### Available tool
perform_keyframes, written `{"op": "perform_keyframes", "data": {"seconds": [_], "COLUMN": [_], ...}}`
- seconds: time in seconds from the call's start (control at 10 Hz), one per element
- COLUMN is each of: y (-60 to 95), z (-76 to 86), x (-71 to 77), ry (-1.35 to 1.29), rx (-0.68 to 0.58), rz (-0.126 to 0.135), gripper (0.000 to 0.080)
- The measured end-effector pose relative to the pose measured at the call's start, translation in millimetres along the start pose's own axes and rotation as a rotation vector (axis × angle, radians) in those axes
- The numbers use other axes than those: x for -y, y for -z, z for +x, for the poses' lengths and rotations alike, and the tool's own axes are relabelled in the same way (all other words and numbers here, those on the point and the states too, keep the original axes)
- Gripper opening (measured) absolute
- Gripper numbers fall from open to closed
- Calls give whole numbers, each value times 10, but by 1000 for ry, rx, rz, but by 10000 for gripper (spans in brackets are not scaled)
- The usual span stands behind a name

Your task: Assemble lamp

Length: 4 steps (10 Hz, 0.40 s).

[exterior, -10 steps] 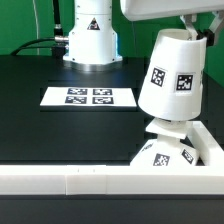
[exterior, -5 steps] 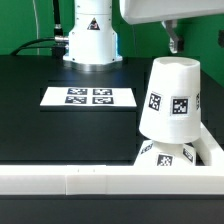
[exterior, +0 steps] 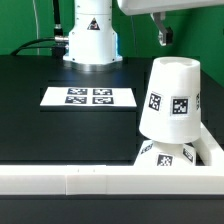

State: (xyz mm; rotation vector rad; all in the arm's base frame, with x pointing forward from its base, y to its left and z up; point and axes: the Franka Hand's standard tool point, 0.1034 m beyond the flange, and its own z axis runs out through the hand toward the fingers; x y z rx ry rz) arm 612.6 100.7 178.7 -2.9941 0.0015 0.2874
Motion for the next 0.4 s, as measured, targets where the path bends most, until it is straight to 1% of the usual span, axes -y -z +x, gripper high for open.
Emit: {"op": "perform_keyframes", "data": {"seconds": [0.4], "y": [-11], "z": [-2], "x": [-1], "ry": [0], "rx": [2], "rz": [0], "gripper": [699]}}
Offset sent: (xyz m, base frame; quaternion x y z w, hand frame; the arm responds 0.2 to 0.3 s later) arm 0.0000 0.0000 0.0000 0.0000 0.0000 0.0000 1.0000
